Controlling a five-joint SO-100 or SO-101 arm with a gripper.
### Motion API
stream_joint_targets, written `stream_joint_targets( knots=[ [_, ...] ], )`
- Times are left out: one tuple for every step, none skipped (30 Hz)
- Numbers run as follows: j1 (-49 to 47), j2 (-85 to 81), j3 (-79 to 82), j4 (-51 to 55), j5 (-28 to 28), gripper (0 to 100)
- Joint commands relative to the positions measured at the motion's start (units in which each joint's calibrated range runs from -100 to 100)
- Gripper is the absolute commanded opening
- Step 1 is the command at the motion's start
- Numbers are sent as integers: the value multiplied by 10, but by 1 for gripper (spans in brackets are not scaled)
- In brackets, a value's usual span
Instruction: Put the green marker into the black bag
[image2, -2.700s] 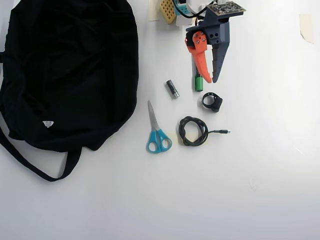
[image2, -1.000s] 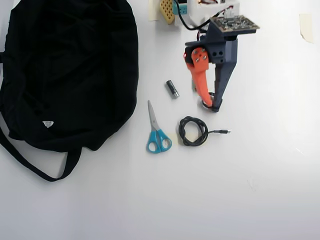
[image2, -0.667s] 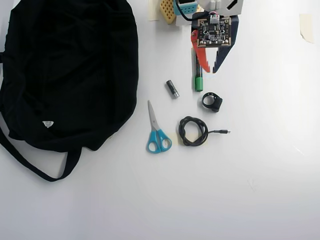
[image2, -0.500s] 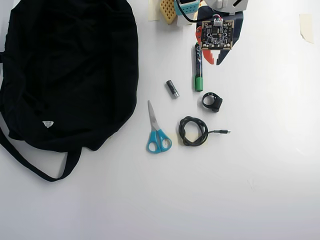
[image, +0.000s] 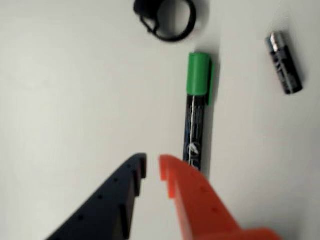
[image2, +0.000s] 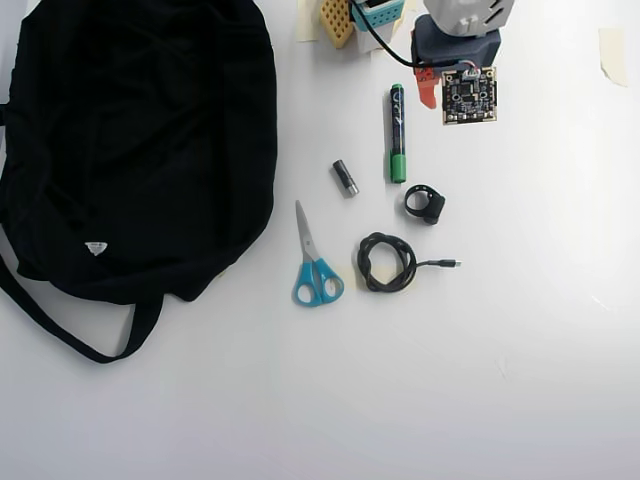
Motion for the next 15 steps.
stream_joint_targets(
  knots=[
    [-12, -19, 15, -3, 1, 13],
    [-16, -19, 20, -5, 1, 15],
    [-19, -19, 26, -10, 1, 16],
    [-24, -19, 31, -17, 1, 17],
    [-28, -19, 37, -24, 1, 18],
    [-31, -19, 44, -31, 1, 19],
    [-34, -19, 54, -39, 0, 19],
    [-34, -18, 67, -47, -8, 19],
    [-33, -18, 82, -57, -18, 19],
    [-31, -18, 97, -68, -24, 20],
    [-30, -18, 110, -80, -27, 22],
    [-31, -18, 120, -93, -27, 24],
    [-31, -18, 129, -106, -27, 25],
    [-31, -18, 136, -120, -28, 26],
    [-31, -18, 146, -133, -30, 26]
  ],
)
